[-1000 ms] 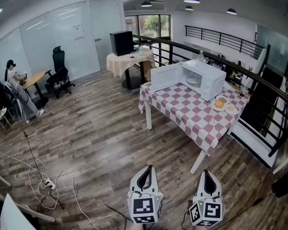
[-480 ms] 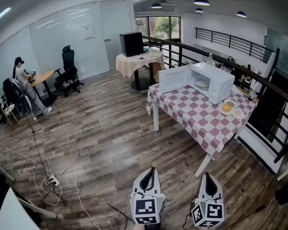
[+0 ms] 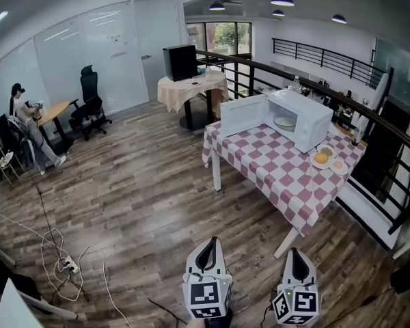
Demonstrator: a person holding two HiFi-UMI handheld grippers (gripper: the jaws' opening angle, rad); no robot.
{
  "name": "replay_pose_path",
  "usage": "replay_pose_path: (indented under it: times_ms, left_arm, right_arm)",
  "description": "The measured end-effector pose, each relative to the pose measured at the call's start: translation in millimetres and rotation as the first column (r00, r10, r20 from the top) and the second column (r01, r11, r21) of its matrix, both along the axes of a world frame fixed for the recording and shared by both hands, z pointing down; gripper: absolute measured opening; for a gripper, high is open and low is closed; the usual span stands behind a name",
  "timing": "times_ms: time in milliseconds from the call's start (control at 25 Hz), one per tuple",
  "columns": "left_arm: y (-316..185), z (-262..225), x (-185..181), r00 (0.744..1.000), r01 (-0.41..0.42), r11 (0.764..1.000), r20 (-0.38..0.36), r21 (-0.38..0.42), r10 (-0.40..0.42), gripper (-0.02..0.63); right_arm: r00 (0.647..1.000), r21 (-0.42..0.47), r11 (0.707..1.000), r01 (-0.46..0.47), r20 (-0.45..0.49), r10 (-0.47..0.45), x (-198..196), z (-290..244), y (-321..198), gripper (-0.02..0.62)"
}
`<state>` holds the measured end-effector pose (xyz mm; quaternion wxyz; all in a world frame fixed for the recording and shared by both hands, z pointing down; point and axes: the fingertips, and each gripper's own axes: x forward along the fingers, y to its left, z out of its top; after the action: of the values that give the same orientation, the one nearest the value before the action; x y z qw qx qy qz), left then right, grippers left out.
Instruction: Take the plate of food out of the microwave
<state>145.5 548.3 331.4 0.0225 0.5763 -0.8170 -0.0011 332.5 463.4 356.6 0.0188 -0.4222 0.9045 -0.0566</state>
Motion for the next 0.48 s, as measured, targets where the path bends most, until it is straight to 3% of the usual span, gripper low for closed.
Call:
replay_pose_path:
  times_ms: [480]
  left_arm:
    - [-104.9, -9.7, -86.5, 0.999, -0.035, 0.999, 0.002, 0.003, 0.035, 0.014]
  right_arm:
    - [0.998, -0.015, 0.998, -0.067, -0.007, 0.067, -72.5, -4.3, -105.9, -0.009]
